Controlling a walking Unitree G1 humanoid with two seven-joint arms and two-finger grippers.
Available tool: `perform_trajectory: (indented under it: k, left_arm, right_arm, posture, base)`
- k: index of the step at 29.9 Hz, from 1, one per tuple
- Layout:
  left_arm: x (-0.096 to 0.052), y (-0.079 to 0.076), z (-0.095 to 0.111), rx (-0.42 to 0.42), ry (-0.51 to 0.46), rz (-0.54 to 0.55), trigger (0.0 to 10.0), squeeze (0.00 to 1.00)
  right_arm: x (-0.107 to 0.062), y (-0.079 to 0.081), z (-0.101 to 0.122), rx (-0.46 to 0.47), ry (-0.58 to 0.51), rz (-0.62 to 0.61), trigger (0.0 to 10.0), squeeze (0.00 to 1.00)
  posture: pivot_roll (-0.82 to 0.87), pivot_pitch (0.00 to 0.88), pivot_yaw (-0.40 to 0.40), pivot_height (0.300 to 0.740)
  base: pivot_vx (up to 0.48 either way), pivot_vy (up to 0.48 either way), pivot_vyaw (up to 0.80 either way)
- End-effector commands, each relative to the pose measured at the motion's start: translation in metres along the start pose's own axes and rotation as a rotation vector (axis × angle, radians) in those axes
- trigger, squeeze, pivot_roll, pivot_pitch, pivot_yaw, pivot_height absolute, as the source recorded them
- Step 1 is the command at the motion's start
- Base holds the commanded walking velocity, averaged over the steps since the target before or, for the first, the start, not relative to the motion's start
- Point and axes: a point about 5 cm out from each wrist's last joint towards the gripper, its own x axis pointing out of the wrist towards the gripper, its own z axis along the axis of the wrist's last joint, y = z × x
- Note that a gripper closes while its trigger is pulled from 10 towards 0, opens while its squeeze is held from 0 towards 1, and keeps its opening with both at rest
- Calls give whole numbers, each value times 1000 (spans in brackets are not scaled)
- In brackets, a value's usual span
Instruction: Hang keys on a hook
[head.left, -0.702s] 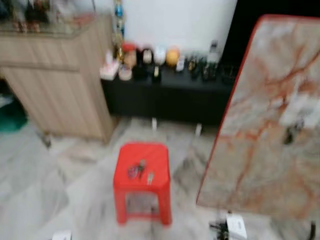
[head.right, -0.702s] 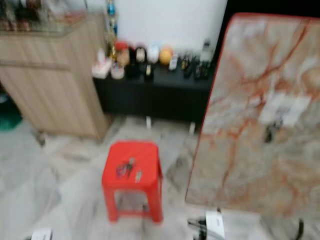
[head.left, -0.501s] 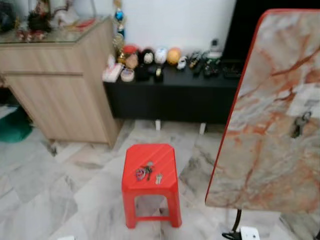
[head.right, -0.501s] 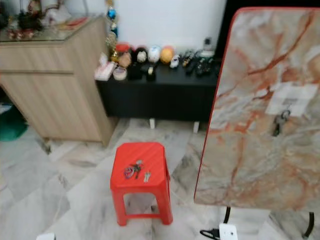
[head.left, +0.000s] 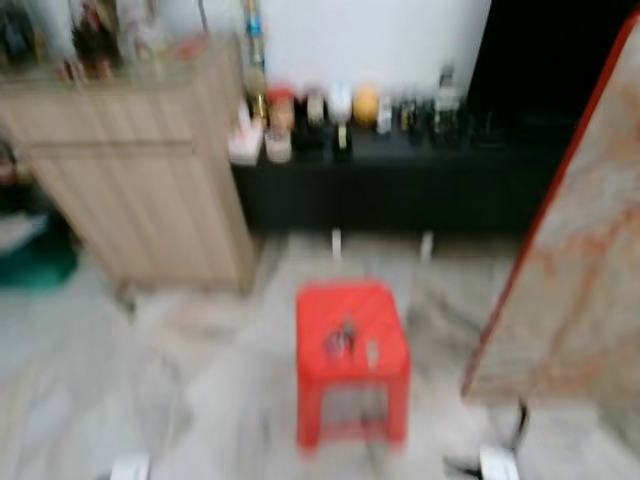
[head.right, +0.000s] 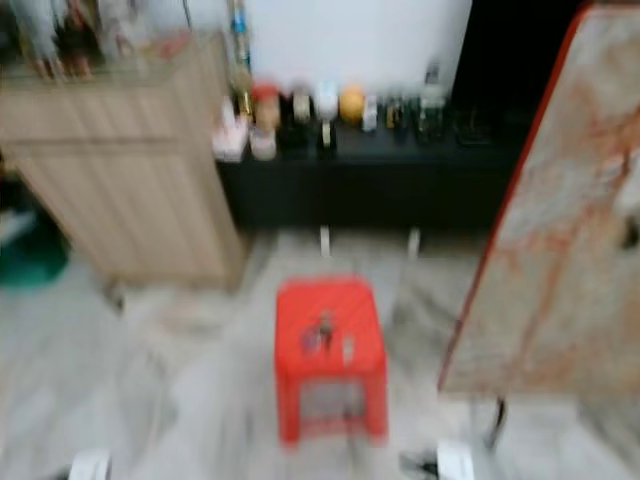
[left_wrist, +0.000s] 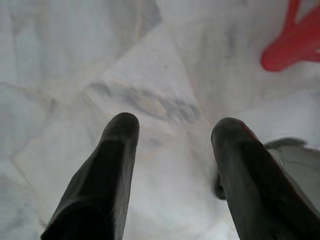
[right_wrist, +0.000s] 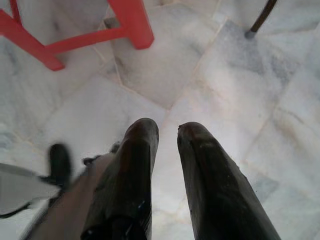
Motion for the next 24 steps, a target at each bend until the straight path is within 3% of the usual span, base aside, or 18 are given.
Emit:
perform_trajectory:
  k: [1, 6, 11, 24]
  left_arm:
    - [-2, 12, -1, 15, 12, 21, 10000, 0]
    - [-2, 19, 4, 14, 1, 32, 10000, 0]
    - [-2, 22, 6, 25, -5, 36, 10000, 0]
    - [0, 6, 4, -8, -10, 13, 10000, 0]
  right_arm:
    - [2, 10, 7, 3, -22, 22, 10000, 0]
    - [2, 14, 7, -8, -20, 29, 10000, 0]
    - [2, 14, 8, -14, -24, 31, 10000, 0]
    - [1, -2, 13, 6, -40, -6, 10000, 0]
  posture:
    - [48, 0, 15, 740]
    - [46, 0, 17, 740]
    - [35, 0, 12, 740]
    - [33, 0, 9, 740]
  base:
    - [0, 416, 0]
    - [0, 410, 0]
    - [0, 0, 0]
    - [0, 0, 0]
